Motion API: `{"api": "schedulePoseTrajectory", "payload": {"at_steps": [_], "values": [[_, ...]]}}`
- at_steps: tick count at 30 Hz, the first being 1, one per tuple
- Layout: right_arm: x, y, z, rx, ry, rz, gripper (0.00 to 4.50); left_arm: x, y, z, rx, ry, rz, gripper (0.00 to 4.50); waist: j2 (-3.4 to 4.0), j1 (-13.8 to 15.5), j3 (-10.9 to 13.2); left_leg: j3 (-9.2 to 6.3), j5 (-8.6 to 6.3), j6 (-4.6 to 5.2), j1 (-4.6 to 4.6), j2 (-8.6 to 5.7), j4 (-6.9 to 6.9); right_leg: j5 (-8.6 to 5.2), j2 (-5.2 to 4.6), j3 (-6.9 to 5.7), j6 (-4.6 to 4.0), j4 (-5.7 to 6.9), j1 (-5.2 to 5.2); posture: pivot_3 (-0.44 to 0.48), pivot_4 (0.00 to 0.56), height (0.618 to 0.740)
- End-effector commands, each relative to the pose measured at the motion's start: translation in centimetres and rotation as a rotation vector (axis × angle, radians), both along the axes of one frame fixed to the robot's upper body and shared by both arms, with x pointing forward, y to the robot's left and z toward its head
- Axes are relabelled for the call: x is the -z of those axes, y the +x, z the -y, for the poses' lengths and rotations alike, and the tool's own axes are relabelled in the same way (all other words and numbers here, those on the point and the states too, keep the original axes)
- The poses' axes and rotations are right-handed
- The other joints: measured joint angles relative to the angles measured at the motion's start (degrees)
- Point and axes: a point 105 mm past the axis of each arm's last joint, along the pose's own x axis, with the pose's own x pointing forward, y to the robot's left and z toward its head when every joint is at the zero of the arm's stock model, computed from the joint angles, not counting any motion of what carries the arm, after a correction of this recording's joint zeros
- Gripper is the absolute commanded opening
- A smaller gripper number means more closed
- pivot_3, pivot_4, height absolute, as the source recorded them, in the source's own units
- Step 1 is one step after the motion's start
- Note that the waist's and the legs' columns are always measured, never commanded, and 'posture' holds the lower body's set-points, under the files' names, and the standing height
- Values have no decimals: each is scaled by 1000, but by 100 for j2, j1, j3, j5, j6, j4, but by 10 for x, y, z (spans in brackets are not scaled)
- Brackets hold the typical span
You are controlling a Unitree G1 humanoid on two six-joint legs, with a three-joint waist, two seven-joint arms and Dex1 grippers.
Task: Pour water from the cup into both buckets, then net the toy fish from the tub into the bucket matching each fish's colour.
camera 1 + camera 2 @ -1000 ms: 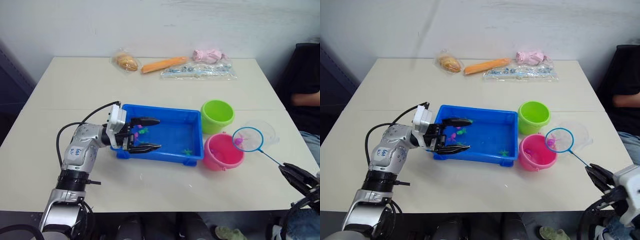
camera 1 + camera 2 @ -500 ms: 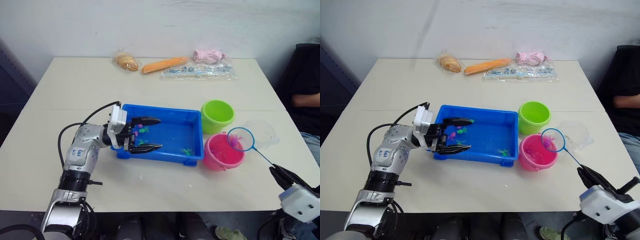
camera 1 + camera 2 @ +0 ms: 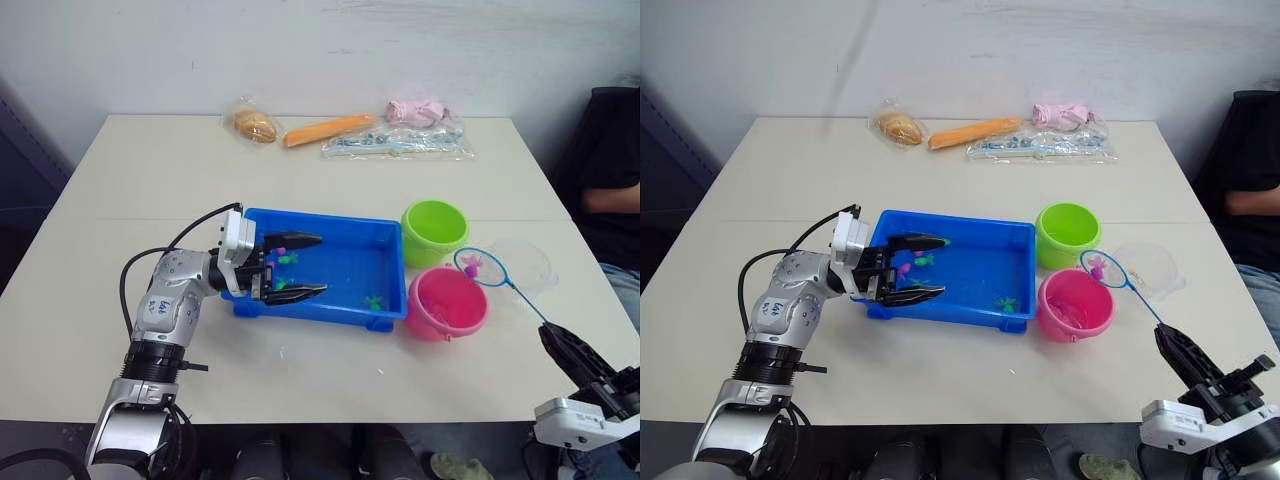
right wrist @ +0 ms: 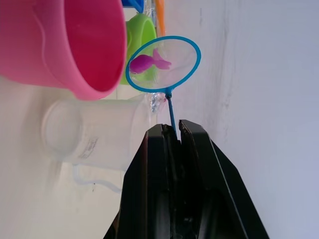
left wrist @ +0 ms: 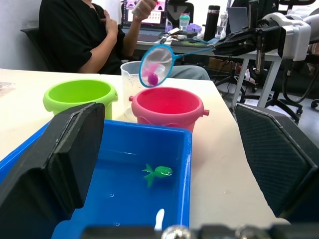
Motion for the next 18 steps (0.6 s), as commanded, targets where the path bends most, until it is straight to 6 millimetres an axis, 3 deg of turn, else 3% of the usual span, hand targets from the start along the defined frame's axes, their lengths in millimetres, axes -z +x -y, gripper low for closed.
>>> {"api": "schedulePoseTrajectory", "payload": {"at_steps": [1,10,13,18], "values": [[-2,-6,-6,-31,-18,19,0,-11,1,-2,-12,-3,53,4467,0,-5,0,0,0,-1,0,1,0,0,1,0,0,0,0,0,150,740],[-2,-5,-14,-14,-8,57,0,-11,-1,-4,-24,-3,49,4467,1,-9,0,-3,1,-2,4,2,0,0,0,3,0,4,0,0,150,740],[-4,-6,-7,45,13,91,0,-12,0,-6,-29,1,52,4467,1,-7,-1,-3,1,-2,4,2,0,-1,1,3,-1,6,0,0,150,740],[-8,-5,-15,2,316,29,0,-15,6,-16,-64,14,62,4467,1,-10,-1,-4,1,-1,5,1,1,-1,0,5,-1,6,1,0,150,740]]}}
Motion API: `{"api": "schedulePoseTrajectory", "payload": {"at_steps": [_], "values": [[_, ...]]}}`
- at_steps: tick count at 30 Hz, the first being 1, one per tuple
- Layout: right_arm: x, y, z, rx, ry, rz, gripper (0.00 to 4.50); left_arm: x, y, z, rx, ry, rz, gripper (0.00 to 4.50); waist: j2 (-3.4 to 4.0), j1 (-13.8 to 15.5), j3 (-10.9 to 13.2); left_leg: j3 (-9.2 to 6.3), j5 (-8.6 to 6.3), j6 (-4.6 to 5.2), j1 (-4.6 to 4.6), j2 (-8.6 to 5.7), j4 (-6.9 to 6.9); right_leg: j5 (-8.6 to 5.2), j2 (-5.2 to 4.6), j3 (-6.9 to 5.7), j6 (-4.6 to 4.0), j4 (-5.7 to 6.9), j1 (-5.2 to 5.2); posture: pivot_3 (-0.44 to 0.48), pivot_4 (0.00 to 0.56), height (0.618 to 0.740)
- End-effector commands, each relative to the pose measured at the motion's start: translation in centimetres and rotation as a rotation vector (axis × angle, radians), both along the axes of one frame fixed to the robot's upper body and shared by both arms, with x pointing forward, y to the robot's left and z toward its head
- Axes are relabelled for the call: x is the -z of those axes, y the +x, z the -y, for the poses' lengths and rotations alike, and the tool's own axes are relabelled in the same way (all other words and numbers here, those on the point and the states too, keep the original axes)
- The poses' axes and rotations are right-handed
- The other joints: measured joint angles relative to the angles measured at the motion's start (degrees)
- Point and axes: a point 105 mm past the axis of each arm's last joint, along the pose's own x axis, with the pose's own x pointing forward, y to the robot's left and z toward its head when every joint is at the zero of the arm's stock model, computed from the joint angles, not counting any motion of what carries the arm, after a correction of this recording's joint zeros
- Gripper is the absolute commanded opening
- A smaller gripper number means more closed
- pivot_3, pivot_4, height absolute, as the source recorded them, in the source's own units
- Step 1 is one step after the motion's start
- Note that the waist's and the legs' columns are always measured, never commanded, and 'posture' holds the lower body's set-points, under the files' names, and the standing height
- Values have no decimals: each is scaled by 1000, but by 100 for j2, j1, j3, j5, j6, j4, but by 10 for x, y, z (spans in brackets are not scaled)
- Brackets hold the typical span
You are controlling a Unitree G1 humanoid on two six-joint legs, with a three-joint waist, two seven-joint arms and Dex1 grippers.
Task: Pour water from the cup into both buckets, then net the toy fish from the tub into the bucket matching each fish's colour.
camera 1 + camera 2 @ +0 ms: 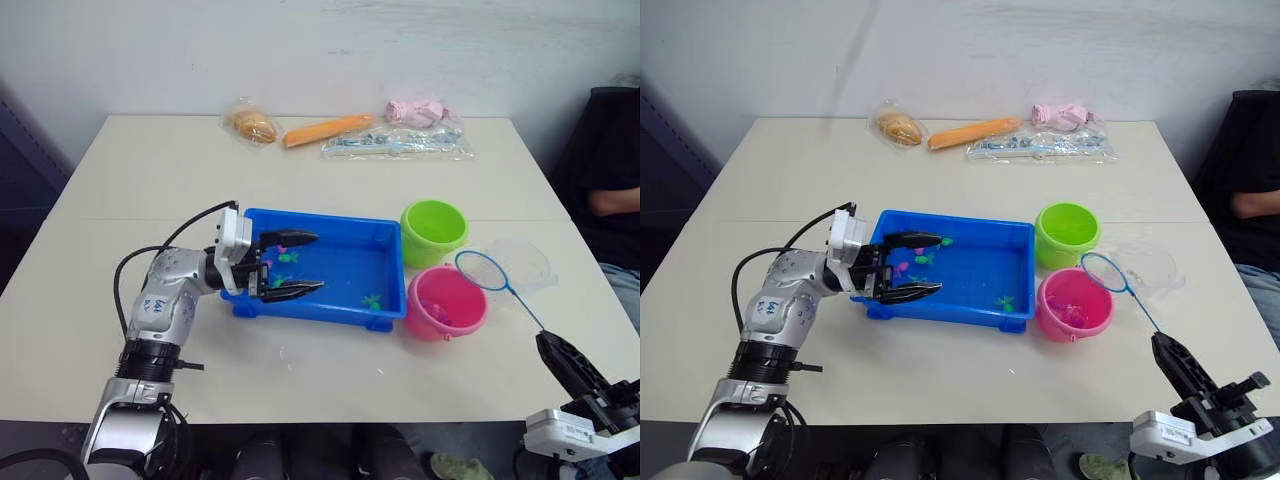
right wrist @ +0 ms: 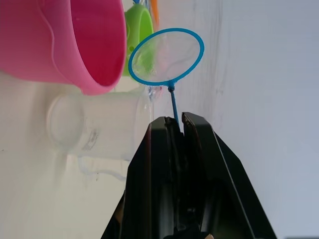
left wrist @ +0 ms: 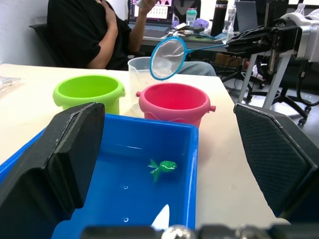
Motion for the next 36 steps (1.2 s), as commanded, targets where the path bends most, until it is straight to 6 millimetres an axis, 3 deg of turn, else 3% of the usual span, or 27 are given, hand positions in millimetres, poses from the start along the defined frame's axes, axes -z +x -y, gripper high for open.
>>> {"api": "schedulePoseTrajectory", "payload": {"at_steps": [1,5,7,9,12,18,21,23,28,36], "values": [[-19,4,-11,-75,304,-8,0,-12,2,-11,-34,2,53,4467,0,-3,0,-1,0,0,2,0,0,0,0,0,0,1,0,0,150,740],[-42,17,-29,-197,625,-105,0,-16,3,-29,-95,-2,40,4467,2,-73,1,-1,1,2,8,5,1,-1,-1,5,-2,13,-1,0,150,740],[-60,28,-49,-328,819,-195,0,-18,4,-45,-152,-16,18,4467,1,-118,2,-8,1,3,8,8,2,-3,-2,2,-6,24,-1,0,150,740],[-74,41,-67,-432,872,-275,0,-20,4,-65,-229,-27,2,4467,0,-155,2,-10,1,4,10,13,5,-4,-8,5,-8,36,-3,0,150,740],[-76,59,-89,-502,1020,-448,0,-20,2,-93,-335,-29,-17,4467,-4,-146,2,-19,1,5,15,15,10,-5,-9,1,-12,47,-7,0,150,740],[-54,88,-127,-479,1160,-755,0,-12,-4,-130,-500,-10,-12,4467,-6,-23,2,-33,2,4,-4,17,12,-12,-27,-12,-26,56,-19,0,150,740],[-49,100,-140,-461,1136,-842,0,-12,-9,-137,-542,-16,1,4467,-6,5,2,-24,-7,21,-6,15,23,-10,-43,-13,-22,54,-19,0,150,740],[-35,114,-139,-329,1076,-885,0,-9,-13,-138,-552,-17,2,4467,-6,15,2,-22,-11,27,-9,11,26,-10,-50,-17,-21,52,-19,0,150,740],[-31,137,-161,-319,1105,-970,0,-7,-16,-139,-596,-20,15,4467,-7,-7,1,-15,-14,33,-14,3,28,-9,-66,-23,-20,52,-24,0,150,740],[-28,151,-184,-273,1143,-1068,0,-4,-16,-133,-592,-1,16,4467,-7,-18,1,-11,-14,32,-25,5,27,-8,-66,-32,-18,55,-35,0,150,740]]}}
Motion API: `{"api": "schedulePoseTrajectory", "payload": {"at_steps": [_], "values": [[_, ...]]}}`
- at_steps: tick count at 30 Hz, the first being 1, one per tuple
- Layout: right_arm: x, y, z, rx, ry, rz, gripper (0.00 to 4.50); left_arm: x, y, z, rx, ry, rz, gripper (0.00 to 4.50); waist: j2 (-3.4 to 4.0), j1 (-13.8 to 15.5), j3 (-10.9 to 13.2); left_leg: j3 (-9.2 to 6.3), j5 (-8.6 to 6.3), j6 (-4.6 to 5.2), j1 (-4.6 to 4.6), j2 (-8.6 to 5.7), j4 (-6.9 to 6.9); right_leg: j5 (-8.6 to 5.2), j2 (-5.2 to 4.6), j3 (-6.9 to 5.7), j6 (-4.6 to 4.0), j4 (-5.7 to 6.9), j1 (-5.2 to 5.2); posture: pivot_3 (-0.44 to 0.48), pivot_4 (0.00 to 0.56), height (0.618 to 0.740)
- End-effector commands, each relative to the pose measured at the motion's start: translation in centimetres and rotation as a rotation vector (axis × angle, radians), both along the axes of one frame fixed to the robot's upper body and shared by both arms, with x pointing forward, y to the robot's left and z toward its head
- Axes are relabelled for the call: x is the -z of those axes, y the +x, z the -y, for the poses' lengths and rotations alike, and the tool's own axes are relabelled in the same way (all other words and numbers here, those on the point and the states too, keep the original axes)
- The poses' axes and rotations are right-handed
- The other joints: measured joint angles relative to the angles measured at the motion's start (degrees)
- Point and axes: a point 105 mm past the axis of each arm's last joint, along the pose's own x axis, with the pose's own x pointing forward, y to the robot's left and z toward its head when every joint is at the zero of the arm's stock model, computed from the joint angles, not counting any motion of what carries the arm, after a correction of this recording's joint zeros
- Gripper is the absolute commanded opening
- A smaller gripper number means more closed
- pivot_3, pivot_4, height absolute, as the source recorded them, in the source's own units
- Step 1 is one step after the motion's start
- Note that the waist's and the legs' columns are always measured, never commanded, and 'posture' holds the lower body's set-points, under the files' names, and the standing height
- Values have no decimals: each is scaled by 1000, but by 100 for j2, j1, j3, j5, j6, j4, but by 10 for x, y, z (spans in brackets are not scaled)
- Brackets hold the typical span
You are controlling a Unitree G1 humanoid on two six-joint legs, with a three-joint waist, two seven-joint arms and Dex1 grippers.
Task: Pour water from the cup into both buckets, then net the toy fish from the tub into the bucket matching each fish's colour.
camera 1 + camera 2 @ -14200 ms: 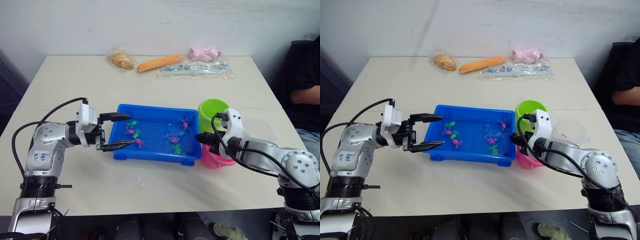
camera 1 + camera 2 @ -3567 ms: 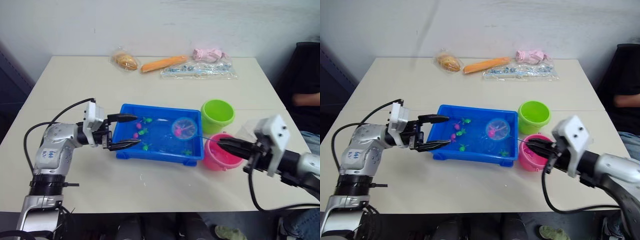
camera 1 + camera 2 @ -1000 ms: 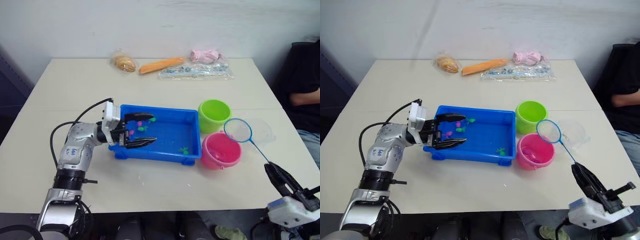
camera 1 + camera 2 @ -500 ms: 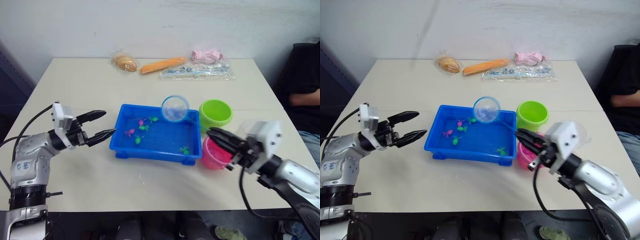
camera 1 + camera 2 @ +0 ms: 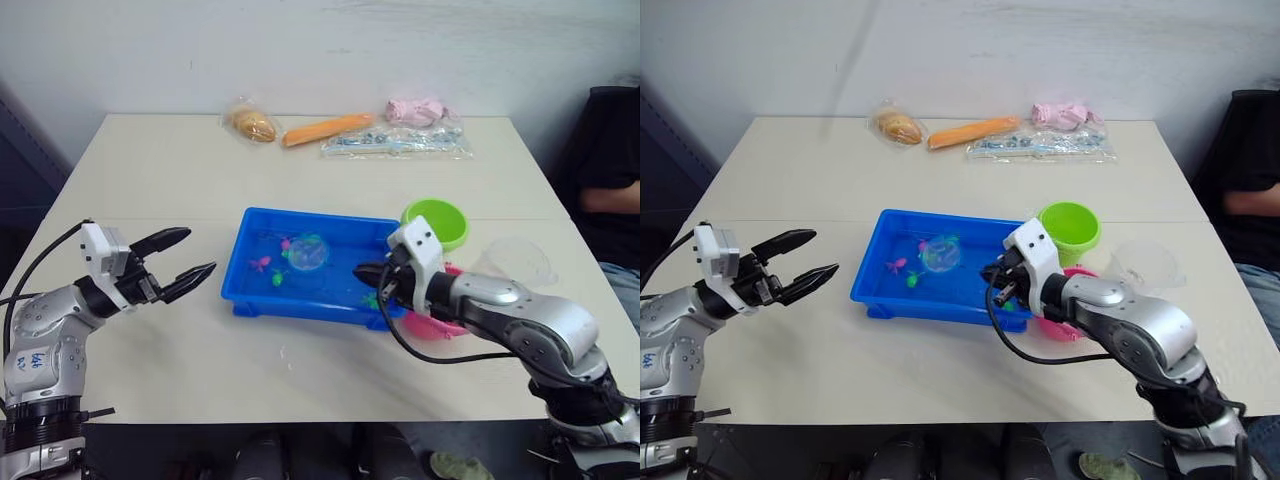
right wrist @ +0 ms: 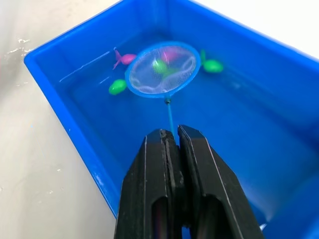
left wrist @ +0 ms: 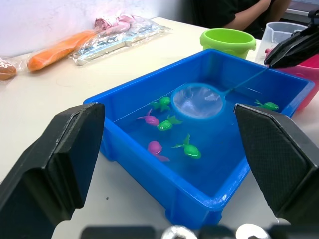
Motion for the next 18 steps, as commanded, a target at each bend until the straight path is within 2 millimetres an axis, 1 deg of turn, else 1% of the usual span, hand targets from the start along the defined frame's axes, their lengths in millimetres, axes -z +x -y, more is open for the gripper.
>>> {"api": "schedulePoseTrajectory", "payload": {"at_steps": [1,3,9,13,18], "values": [[-9,3,-4,3,6,3,0,-9,-1,4,9,17,42,4467,0,-1,0,0,0,0,0,0,0,0,0,0,0,0,0,0,150,740],[-11,5,-8,-4,3,7,0,-10,0,5,10,21,43,4467,0,-3,0,0,0,0,-2,0,-1,0,0,-3,0,9,-1,0,150,740],[-23,11,-26,-42,30,25,0,-10,3,10,23,25,39,4467,1,-78,0,-1,0,-1,-5,0,-3,0,1,-6,0,18,-2,0,150,740],[-19,18,-35,-32,-9,17,0,-8,3,14,32,22,35,4467,1,-133,0,-2,-1,-1,-7,0,-8,0,-1,-14,1,19,-3,0,150,740],[-6,27,-36,-1,-117,21,0,-6,3,16,38,21,27,4467,1,-156,0,6,-1,-2,-10,1,-19,0,-4,-24,1,17,-13,0,150,740]]}}
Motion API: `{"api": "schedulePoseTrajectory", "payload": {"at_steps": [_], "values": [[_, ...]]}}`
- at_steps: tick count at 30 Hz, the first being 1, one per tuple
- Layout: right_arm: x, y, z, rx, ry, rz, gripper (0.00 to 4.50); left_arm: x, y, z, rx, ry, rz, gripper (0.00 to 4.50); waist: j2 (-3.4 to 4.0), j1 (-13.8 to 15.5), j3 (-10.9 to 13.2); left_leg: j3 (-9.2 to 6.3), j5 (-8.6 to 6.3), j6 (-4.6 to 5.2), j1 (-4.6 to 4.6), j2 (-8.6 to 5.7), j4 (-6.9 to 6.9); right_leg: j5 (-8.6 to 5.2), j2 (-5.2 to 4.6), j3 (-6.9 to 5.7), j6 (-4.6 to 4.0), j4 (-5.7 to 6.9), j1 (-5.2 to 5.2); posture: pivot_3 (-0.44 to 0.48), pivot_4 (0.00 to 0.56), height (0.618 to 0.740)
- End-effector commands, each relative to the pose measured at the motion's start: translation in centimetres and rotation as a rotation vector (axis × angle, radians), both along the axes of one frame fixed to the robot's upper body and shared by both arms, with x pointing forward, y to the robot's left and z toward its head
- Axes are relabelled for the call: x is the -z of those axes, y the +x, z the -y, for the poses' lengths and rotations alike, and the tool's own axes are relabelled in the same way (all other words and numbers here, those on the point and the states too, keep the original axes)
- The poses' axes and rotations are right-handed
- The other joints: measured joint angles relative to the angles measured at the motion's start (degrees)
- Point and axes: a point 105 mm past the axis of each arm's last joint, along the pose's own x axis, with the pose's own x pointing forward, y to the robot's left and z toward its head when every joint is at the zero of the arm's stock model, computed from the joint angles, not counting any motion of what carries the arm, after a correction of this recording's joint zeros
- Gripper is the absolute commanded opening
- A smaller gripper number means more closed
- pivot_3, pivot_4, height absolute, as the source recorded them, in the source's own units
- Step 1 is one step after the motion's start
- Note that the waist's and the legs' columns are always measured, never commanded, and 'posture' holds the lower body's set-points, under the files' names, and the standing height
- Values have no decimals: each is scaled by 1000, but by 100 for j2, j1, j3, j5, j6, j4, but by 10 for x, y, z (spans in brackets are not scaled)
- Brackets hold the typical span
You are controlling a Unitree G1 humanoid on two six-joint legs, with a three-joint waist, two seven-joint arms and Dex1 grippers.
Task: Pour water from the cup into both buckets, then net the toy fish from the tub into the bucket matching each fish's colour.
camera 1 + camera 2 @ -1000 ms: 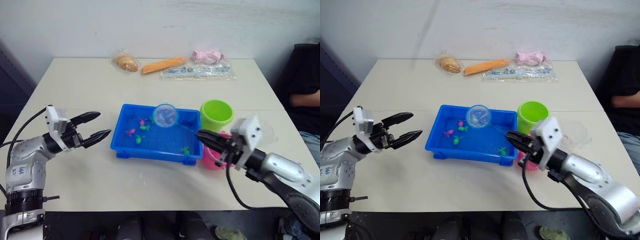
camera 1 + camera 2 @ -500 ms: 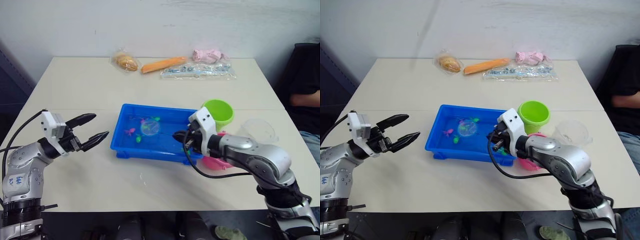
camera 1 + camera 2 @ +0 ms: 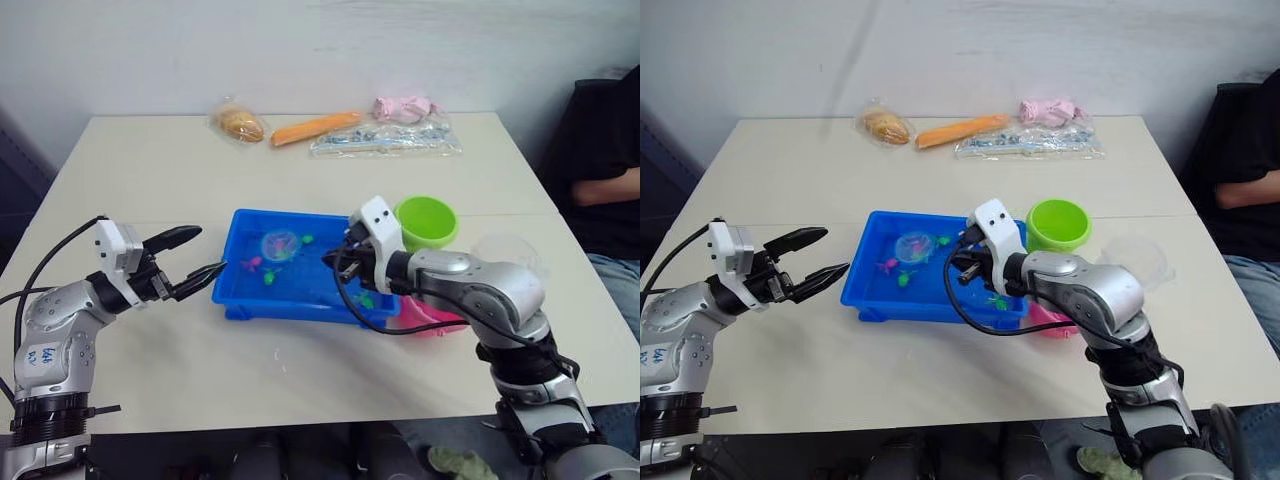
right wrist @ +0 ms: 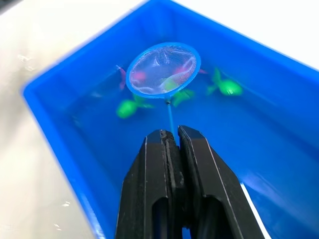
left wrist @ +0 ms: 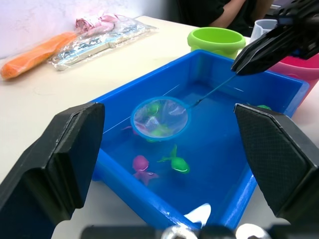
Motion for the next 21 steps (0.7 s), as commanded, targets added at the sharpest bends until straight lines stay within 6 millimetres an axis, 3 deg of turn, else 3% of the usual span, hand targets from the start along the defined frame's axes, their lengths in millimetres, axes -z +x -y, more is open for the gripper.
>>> {"api": "schedulePoseTrajectory", "payload": {"at_steps": [1,4,14,21], "values": [[-1,5,-1,9,-73,55,0,-7,-2,4,14,6,34,4467,0,0,0,0,0,0,-1,0,0,0,-1,-3,0,0,-2,0,150,740],[2,6,6,27,-113,71,0,-7,-2,6,18,4,32,4467,0,2,0,0,0,0,-3,0,-2,0,-6,-16,0,-1,-3,0,150,740],[-12,-14,60,44,-161,112,0,-6,-2,8,31,-2,22,4467,0,37,0,-4,-2,2,-13,-3,-5,1,-19,-44,1,-18,-2,0,150,740],[-29,-31,64,-61,-49,181,0,-6,1,11,44,-7,19,4467,1,34,1,-4,-1,-1,-11,-4,-16,1,-9,-47,2,-31,-2,0,150,740]]}}
